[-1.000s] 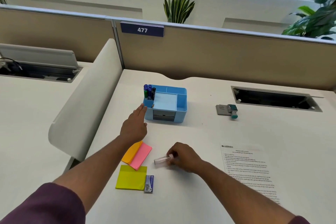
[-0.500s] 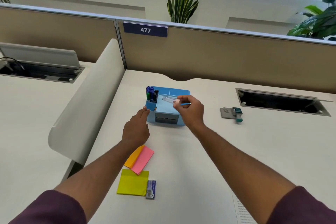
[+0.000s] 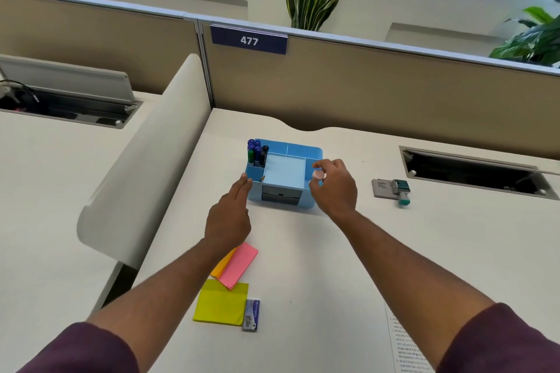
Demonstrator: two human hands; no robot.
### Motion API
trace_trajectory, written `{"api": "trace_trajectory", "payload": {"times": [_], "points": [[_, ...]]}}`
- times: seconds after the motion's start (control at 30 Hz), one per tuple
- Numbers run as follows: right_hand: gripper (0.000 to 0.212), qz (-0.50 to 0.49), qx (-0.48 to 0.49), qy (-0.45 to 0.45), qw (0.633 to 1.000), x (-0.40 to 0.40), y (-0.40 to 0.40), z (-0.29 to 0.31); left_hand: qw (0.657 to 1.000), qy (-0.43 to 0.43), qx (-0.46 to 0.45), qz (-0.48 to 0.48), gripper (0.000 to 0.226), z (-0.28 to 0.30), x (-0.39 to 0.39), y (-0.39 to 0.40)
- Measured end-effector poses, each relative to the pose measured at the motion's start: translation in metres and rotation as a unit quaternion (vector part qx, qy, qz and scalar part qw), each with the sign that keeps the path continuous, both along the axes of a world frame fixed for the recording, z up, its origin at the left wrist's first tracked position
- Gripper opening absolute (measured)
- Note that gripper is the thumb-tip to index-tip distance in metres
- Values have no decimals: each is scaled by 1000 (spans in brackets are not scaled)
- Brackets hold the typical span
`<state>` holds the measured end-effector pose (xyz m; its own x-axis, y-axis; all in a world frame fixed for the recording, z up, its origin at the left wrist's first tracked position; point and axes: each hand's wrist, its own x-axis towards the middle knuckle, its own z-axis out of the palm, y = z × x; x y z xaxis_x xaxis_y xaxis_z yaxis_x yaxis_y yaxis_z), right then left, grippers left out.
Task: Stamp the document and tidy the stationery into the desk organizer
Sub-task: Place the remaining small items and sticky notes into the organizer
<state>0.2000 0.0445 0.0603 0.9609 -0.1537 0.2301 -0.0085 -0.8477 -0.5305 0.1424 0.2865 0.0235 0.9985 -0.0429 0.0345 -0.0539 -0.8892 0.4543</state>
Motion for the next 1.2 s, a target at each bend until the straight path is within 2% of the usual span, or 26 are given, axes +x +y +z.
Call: {"api": "trace_trajectory", "payload": {"times": [0.17,0.37,0.5,0.6,0.67,0.77,0.9,1.1,1.2], "points": [[28,12,12,17,1000,-6,-4,-15,1000,11,-5,-3,88,-3,-4,-4],[43,15,15,38,999,-12,-9,-18,999,30,-31,-15,88,-1,-5,-5],[38,6,5,-13,1000,-33,-5,-19,998,42,-38,-1,87,2,-14,-4],[28,35,14,-28,999,-58,5,-25,997,77,-21,18,81,-4,-24,4],[21,63,30,-8,998,-76,14,-34,994,107,2,39,76,-9,-33,12],[20,119,39,92,988,-100,27,-50,987,138,44,68,68,-15,-48,23],[39,206,12,215,955,-120,51,-67,977,171,95,82,66,-17,-64,35],[85,209,-21,253,944,-132,90,-76,972,199,87,95,75,-20,-79,39],[94,217,-42,262,939,-134,101,-74,972,204,65,96,79,-20,-82,38]]}}
